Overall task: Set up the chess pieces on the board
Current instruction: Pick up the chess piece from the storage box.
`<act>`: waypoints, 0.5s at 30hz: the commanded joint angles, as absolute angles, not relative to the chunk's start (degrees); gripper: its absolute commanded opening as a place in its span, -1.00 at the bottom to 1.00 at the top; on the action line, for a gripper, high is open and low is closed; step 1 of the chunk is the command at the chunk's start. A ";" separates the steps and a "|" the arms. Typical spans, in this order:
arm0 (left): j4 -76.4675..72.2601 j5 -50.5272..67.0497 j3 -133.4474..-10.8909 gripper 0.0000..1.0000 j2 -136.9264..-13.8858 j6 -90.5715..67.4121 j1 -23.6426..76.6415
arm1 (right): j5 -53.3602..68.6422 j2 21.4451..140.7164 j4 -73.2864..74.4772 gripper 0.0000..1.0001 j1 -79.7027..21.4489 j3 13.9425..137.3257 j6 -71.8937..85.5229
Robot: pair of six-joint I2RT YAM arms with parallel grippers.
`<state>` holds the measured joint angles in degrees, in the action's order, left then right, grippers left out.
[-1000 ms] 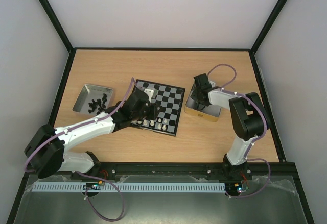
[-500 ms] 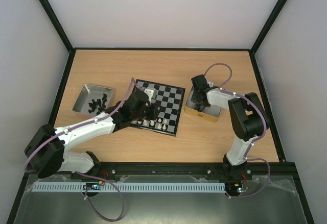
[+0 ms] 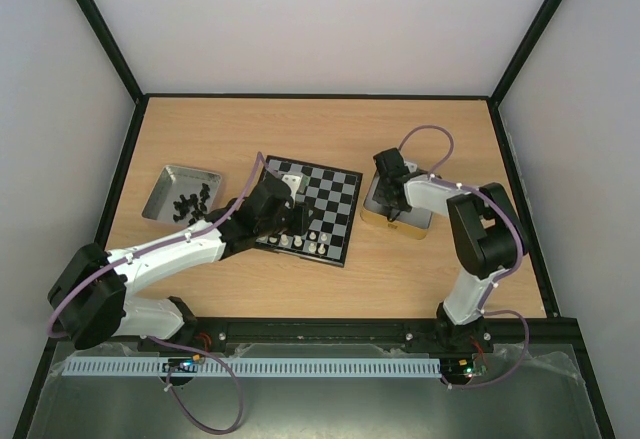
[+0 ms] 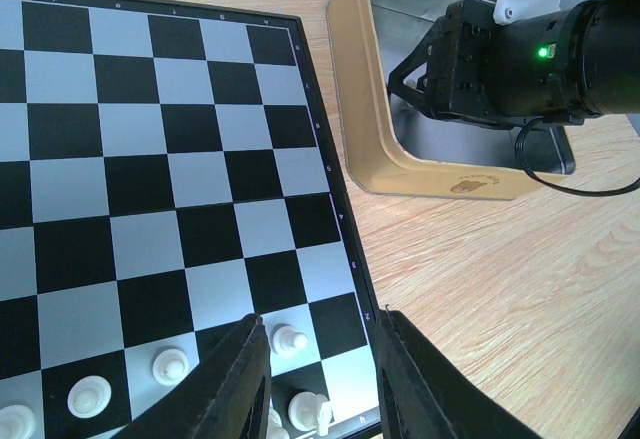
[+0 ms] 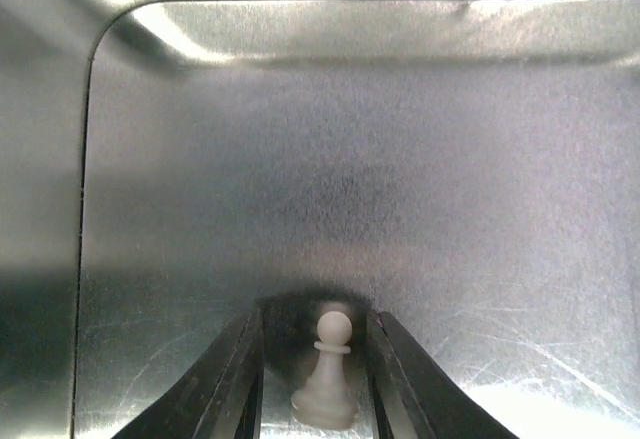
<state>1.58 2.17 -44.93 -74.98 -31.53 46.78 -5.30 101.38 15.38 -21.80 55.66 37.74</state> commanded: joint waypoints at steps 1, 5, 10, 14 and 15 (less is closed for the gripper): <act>0.53 2.30 -44.51 -0.36 -73.57 -31.72 46.38 | -5.14 100.04 20.72 -0.47 -22.50 53.40 38.57; 0.45 2.46 -44.59 -0.36 -73.57 -31.81 46.36 | -5.62 99.55 20.76 -0.72 -22.50 53.02 38.65; 0.73 2.30 -44.74 -0.35 -73.08 -32.12 46.32 | -5.80 97.33 18.76 -0.86 -22.50 52.66 38.11; 0.75 2.41 -45.25 -0.33 -72.21 -32.56 46.12 | -6.17 92.77 14.95 -0.82 -22.50 51.89 36.64; 0.85 2.68 -45.58 -0.30 -71.98 -32.74 45.85 | -5.72 91.06 13.53 -0.81 -22.50 51.31 36.06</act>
